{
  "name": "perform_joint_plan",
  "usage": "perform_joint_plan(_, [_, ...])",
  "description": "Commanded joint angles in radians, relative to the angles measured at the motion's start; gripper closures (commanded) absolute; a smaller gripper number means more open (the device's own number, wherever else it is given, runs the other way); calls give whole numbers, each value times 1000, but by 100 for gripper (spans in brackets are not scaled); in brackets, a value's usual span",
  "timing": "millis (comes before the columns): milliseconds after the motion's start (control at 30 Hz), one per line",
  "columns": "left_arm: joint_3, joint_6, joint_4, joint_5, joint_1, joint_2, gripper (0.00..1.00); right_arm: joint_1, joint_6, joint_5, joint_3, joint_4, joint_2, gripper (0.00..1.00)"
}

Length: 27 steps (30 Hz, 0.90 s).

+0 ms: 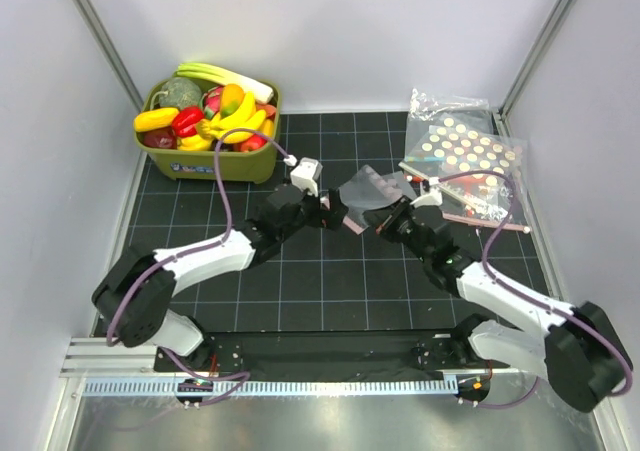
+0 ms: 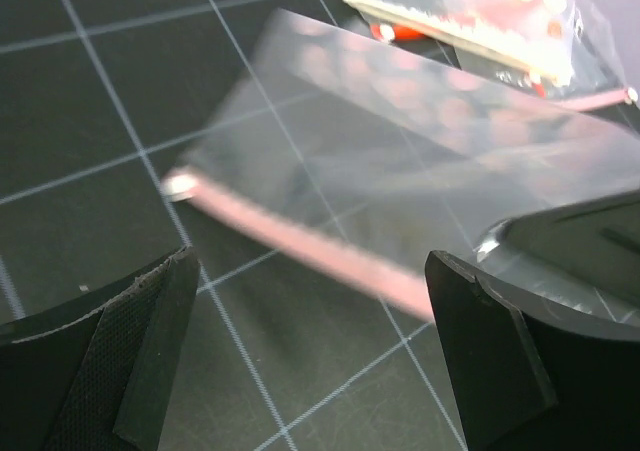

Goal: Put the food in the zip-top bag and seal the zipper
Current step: Pick up the zipper food storage bag at the center of the board.

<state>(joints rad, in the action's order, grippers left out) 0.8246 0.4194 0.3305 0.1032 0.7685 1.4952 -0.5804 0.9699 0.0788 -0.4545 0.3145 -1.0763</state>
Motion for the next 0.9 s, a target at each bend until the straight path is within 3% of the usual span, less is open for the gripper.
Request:
perform_joint_plan(0, [-56,-37,54,110,0,-70,0,2,-134,186,-41,-202,106,99])
perform_joint_plan(200, [-116,31,41,174,-1,-206,0,1,-183,228,-156,-394,197,99])
perform_joint_plan(400, [-134,-51,15,26,-1,-366,0,2,-186,337,-354,-555,179,99])
perform_joint_plan(600, [-139,-132,22,-54,6,-397,0,1,-77,270,-470,-672,141,99])
perform_joint_plan(733, [-128,-232,33,-85,37,-366,0,1,-68,197,-607,-892,95,99])
perform_joint_plan(867, [-157,-329,118,-99,60,-352,0,1,-69,125,-651,-931,79,99])
